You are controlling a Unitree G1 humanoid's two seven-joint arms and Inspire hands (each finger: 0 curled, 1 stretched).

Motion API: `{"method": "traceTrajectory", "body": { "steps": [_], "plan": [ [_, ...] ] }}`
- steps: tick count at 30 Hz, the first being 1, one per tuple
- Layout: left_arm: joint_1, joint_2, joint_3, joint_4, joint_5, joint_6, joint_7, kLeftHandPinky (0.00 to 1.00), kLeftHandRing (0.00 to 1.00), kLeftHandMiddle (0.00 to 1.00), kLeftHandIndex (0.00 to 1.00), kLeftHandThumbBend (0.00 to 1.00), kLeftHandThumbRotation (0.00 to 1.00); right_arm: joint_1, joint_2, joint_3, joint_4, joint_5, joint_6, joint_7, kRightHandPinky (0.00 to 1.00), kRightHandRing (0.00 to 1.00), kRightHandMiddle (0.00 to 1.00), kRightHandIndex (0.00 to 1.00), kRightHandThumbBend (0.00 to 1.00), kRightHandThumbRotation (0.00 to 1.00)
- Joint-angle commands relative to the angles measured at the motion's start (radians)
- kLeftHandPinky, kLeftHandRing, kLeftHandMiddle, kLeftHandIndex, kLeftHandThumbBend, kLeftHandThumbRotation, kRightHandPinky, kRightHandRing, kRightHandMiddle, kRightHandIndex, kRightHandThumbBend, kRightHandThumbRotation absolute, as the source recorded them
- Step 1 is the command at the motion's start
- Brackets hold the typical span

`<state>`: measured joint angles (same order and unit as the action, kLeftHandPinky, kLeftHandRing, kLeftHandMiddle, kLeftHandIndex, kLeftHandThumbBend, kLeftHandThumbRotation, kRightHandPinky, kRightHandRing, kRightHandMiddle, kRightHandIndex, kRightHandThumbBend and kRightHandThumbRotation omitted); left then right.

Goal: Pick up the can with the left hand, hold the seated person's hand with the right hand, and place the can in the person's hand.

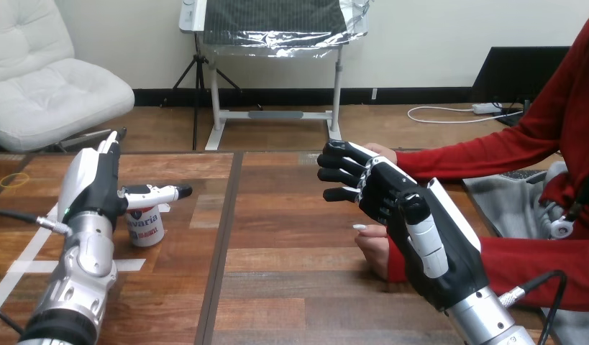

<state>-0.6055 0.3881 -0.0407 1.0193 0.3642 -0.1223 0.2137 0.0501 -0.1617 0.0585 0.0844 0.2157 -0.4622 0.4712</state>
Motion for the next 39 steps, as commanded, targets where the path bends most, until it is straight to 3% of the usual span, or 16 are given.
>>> {"method": "traceTrajectory", "body": {
  "steps": [1, 17, 39],
  "plan": [
    [-0.103, 0.030, -0.031, 0.013, 0.023, 0.006, -0.004, 0.91, 0.99, 0.99, 0.96, 0.90, 0.30, -0.048, -0.005, -0.019, -0.039, 0.012, -0.027, 0.002, 0.76, 0.83, 0.84, 0.85, 0.86, 1.00],
    [-0.137, 0.040, -0.074, 0.051, 0.049, 0.021, -0.021, 0.99, 1.00, 0.99, 0.97, 0.91, 0.33, -0.038, -0.009, -0.020, -0.055, 0.009, -0.028, 0.002, 0.76, 0.83, 0.84, 0.85, 0.86, 1.00],
    [-0.174, 0.046, -0.098, 0.102, 0.050, 0.051, -0.065, 1.00, 1.00, 0.99, 0.97, 0.93, 0.35, -0.024, -0.012, -0.020, -0.094, 0.007, -0.022, 0.002, 0.76, 0.83, 0.84, 0.85, 0.87, 1.00]
  ]
}}
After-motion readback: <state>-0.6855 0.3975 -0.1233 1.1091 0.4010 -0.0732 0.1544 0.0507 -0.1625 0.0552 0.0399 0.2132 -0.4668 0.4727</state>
